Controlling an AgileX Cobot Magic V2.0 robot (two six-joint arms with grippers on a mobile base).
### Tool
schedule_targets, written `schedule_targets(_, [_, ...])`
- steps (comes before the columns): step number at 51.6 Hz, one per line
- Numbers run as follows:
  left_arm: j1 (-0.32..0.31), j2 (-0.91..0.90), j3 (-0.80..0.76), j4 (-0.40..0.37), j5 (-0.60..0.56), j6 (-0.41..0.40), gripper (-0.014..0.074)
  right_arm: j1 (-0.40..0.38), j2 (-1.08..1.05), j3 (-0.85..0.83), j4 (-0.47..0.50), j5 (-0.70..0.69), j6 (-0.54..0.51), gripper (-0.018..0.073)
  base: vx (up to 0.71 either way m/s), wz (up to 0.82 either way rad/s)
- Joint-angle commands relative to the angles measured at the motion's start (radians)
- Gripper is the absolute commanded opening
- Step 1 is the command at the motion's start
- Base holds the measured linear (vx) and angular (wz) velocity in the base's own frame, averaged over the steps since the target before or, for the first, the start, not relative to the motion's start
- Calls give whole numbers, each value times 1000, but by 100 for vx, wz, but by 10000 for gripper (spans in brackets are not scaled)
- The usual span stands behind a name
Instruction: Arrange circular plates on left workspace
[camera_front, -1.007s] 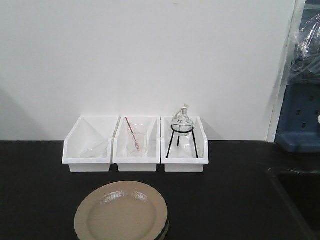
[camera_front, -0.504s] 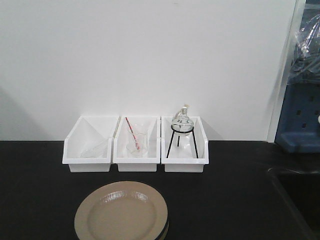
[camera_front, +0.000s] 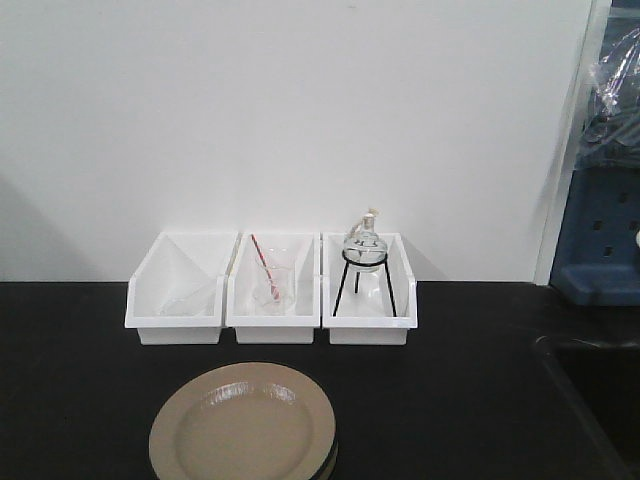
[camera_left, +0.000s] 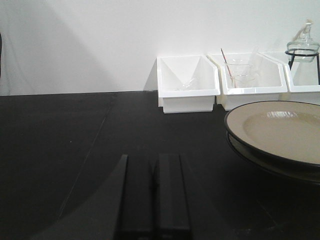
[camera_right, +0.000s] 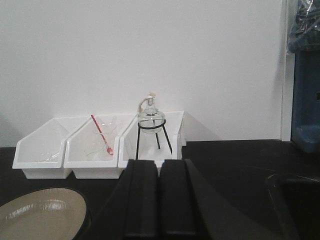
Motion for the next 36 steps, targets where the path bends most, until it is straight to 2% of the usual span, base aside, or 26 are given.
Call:
schedule_targets(1, [-6,-16,20,-11,-78,-7,2,-6,-4,-31,-18,-3,-3,-3,0,0])
schedule_targets(4, [-6,-16,20,-11,-78,-7,2,-6,5,-31,-96,33,33,-3,0,0])
schedule_targets(7, [-6,-16,20,-11,-78,-7,2,-6,14,-31,-318,103,140,-3,0,0])
schedule_targets(8, [-6,-16,20,-11,-78,-7,2,-6,17,-32,-425,124,181,-3,0,0])
schedule_targets(10, [-6,-16,20,-11,-78,-7,2,-7,21,-32,-608,170,313,-3,0,0])
schedule_targets(12, [-6,-16,20,-11,-78,-7,2,-7,27,-32,-821,209,523,-3,0,0])
schedule_targets(15, [-6,-16,20,-11,-78,-7,2,-7,31,-31,-1058,244,802,-3,0,0])
schedule_targets(16, [-6,-16,20,-11,-78,-7,2,-7,31,-31,-1188,269,957,-3,0,0])
schedule_targets(22, [-6,-16,20,-11,-78,-7,2,-7,21,-16,-1628,363,1478,-3,0,0])
schedule_targets(25, [-6,-16,20,-11,-78,-7,2,-10,-15,35,-1741,355,1616,-3,0,0])
schedule_targets(27, [-6,-16,20,-11,-77,-7,2,-18,-59,93,-1771,331,1669,-3,0,0])
schedule_targets(28, [-6,-16,20,-11,-77,-7,2,-26,-77,114,-1777,320,1678,-3,0,0])
schedule_targets(29, [-6,-16,20,-11,-77,-7,2,-76,-218,264,-1762,245,1671,-3,0,0])
schedule_targets(36, [-6,-16,20,-11,-77,-7,2,-197,-439,432,-1750,211,1659,-3,0,0])
